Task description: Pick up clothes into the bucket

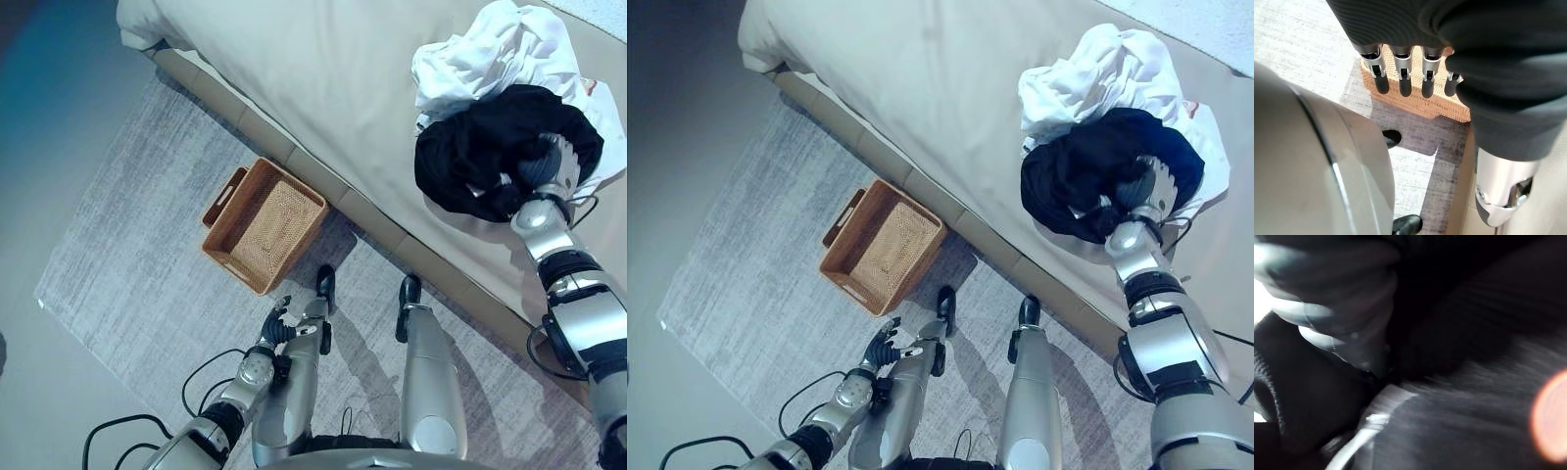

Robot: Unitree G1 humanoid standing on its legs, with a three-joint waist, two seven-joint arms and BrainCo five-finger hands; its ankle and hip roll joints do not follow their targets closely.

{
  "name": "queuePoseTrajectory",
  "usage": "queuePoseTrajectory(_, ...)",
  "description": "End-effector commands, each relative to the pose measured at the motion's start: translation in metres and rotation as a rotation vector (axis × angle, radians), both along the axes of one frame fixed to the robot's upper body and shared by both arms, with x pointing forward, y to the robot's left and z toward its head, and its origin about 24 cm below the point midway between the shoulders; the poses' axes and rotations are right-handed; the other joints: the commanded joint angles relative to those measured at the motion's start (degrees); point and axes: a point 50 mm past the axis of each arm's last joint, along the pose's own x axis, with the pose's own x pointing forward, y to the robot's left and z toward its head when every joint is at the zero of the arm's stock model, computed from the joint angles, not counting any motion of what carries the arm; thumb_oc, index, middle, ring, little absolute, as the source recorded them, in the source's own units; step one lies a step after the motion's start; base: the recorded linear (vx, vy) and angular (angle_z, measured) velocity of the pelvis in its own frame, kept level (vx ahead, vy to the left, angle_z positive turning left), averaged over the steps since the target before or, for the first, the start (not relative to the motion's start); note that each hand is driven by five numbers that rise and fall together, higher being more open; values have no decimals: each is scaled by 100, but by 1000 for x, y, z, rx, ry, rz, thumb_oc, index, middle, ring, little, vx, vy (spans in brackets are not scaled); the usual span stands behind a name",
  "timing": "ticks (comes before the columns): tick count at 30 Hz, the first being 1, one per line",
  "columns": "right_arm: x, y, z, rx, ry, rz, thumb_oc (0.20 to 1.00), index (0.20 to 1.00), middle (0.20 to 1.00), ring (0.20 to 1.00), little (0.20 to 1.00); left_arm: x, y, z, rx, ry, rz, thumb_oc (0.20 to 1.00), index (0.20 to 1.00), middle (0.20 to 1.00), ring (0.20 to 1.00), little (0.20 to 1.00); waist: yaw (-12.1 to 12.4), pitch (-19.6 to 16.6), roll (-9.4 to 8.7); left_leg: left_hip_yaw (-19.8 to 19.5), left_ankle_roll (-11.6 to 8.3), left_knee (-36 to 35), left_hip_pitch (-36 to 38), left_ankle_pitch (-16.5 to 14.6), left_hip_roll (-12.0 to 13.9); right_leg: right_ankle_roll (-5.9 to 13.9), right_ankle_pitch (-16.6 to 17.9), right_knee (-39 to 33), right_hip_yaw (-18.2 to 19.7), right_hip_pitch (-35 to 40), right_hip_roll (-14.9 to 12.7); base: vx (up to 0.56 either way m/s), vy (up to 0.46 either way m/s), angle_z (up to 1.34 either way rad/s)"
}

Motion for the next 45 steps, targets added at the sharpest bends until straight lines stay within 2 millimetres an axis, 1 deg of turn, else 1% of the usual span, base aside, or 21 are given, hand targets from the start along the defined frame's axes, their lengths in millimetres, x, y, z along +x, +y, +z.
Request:
queuePoseTrajectory(1, -5, 0, 78, 31, -337, 25, 200, 200, 200, 200, 200, -8, 26, -4, 29, 8, 100, 1000, 1000, 1000, 1000, 1000, -18, -67, -417, 122, 51, 458, 340, -554, -168, 258, 349, -472, 129, 670, -153, -9, 51, -18)
queuePoseTrajectory(7, -16, 5, 117, -36, -467, 85, 200, 200, 200, 200, 200, -14, 52, -1, 33, -19, 176, 1000, 1000, 1000, 1000, 1000, -26, -546, -635, 406, 82, 1, 1139, -602, -43, 400, 603, -1152, 227, 1411, -44, 58, 65, -19)
queuePoseTrajectory(10, -20, 5, 122, -71, -478, 98, 200, 200, 200, 200, 200, -10, 56, 8, 18, -72, 173, 1000, 1000, 1000, 1000, 1000, -18, -756, -681, 468, 92, -192, 1349, -567, -26, 442, 715, -1414, 249, 1621, 1, 92, 21, -37)
queuePoseTrajectory(11, -23, 2, 124, -86, -482, 99, 200, 200, 200, 200, 200, -8, 58, 15, 6, -108, 165, 1000, 1000, 1000, 1000, 1000, -13, -838, -705, 490, 94, -296, 1499, -554, -34, 452, 755, -1555, 243, 1786, 29, 141, -3, -30)
queuePoseTrajectory(12, -29, 1, 132, -126, -502, 111, 200, 200, 200, 200, 200, 3, 59, 34, -8, -204, 127, 1000, 1000, 1000, 1000, 1000, -32, -1015, -756, 519, 85, -451, 1726, -571, -23, 466, 762, -1754, 213, 2031, 74, 97, -3, -20)
queuePoseTrajectory(13, -30, 1, 132, -125, -502, 110, 200, 200, 200, 200, 200, 3, 59, 34, -7, -203, 127, 1000, 1000, 1000, 1000, 1000, -29, -1020, -760, 520, 86, -471, 1721, -540, -23, 465, 796, -1784, 213, 2030, 75, 98, -14, -11)
queuePoseTrajectory(15, -34, 1, 137, -160, -502, 130, 200, 200, 200, 200, 200, 11, 60, 51, -7, -277, 84, 1000, 1000, 1000, 1000, 1000, -56, -1224, -818, 538, 82, -620, 1896, -520, 1, 484, 836, -1975, 189, 2219, 100, 81, -15, -10)
queuePoseTrajectory(17, -37, 3, 142, -192, -502, 162, 200, 200, 200, 200, 200, 22, 60, 80, -30, -396, 36, 1000, 1000, 1000, 1000, 1000, -83, -1407, -872, 573, 76, -747, 2066, -509, 32, 498, 870, -2156, 162, 2413, 128, 88, -19, -8)
queuePoseTrajectory(21, -40, 12, 153, -242, -494, 229, 200, 200, 200, 200, 200, 40, 57, 120, -52, -548, -16, 1000, 1000, 1000, 1000, 1000, -138, -1760, -997, 645, 49, -931, 2356, -514, 116, 511, 916, -2447, 173, 2714, 189, 84, -26, -5)
queuePoseTrajectory(22, -40, 16, 157, -258, -487, 258, 200, 200, 200, 200, 200, 46, 54, 132, -63, -593, -41, 1000, 1000, 1000, 1000, 1000, -153, -1852, -1035, 667, 42, -946, 2409, -522, 132, 507, 926, -2486, 175, 2772, 200, 124, -39, -9)
queuePoseTrajectory(23, -39, 25, 161, -268, -472, 314, 200, 200, 200, 200, 200, 56, 44, 157, -90, -680, -92, 1000, 1000, 1000, 1000, 1000, -182, -2015, -1081, 699, 36, -987, 2543, -551, 161, 503, 925, -2557, 174, 2902, 223, 101, -29, -10)
queuePoseTrajectory(24, -39, 25, 161, -268, -472, 315, 200, 200, 200, 200, 200, 56, 44, 158, -90, -679, -92, 1000, 1000, 1000, 1000, 1000, -182, -2005, -1078, 701, 36, -993, 2558, -551, 163, 503, 925, -2563, 175, 2916, 225, 114, -26, -11)
queuePoseTrajectory(26, -36, 39, 164, -299, -436, 396, 200, 200, 200, 200, 200, 65, 32, 184, -110, -762, -161, 1000, 1000, 1000, 1000, 1000, -226, -2155, -1122, 721, 36, -1009, 2687, -579, 189, 498, 897, -2552, 199, 3018, 248, 97, -19, -9)
queuePoseTrajectory(27, -36, 55, 165, -352, -393, 487, 200, 200, 200, 200, 200, 70, 22, 205, -116, -823, -231, 1000, 1000, 1000, 1000, 1000, -277, -2248, -1143, 739, 39, -1033, 2791, -600, 207, 491, 857, -2505, 225, 3091, 270, 84, -21, -9)
queuePoseTrajectory(28, -36, 55, 166, -353, -393, 487, 200, 200, 200, 200, 200, 70, 22, 206, -117, -824, -231, 1000, 1000, 1000, 1000, 1000, -275, -2234, -1138, 738, 38, -1038, 2804, -601, 208, 490, 851, -2501, 225, 3100, 271, 90, -28, -13)
queuePoseTrajectory(30, -35, 76, 160, -393, -320, 623, 200, 200, 200, 200, 200, 78, -2, 232, -130, -893, -351, 1000, 1000, 1000, 1000, 1000, -349, -2383, -1149, 743, 36, -1091, 2953, -621, 228, 481, 770, -2445, 216, 3219, 287, 78, -13, -10)
queuePoseTrajectory(31, -35, 76, 160, -394, -320, 622, 200, 200, 200, 200, 200, 78, -2, 233, -132, -894, -352, 1000, 1000, 1000, 1000, 1000, -347, -2374, -1144, 740, 35, -1096, 2963, -622, 228, 481, 765, -2443, 213, 3227, 287, 73, -10, -3)
queuePoseTrajectory(32, -35, 89, 155, -411, -284, 702, 200, 200, 200, 200, 200, 83, -18, 241, -153, -901, -417, 1000, 1000, 1000, 1000, 1000, -395, -2460, -1152, 738, 35, -1121, 3035, -634, 233, 479, 740, -2432, 206, 3284, 296, 39, -10, 1)
queuePoseTrajectory(36, -36, 106, 146, -402, -234, 820, 200, 200, 200, 200, 200, 89, -41, 248, -210, -882, -489, 1000, 1000, 1000, 1000, 1000, -445, -2550, -1147, 727, 38, -1159, 3132, -644, 245, 483, 715, -2439, 191, 3374, 294, 49, -9, -2)
queuePoseTrajectory(42, -45, 141, 124, -428, -118, 1046, 200, 200, 200, 200, 200, 90, -86, 251, -500, -750, -556, 1000, 1000, 1000, 1000, 1000, -507, -2609, -1146, 682, 35, -1193, 3191, -623, 249, 477, 701, -2423, 135, 3435, 290, 6, 0, 0)
queuePoseTrajectory(45, -49, 150, 117, -428, -87, 1114, 200, 200, 200, 200, 200, 88, -97, 254, -583, -715, -568, 1000, 1000, 1000, 1000, 1000, -495, -2600, -1161, 647, 35, -1184, 3188, -614, 246, 480, 695, -2403, 110, 3442, 286, 0, 0, 0)
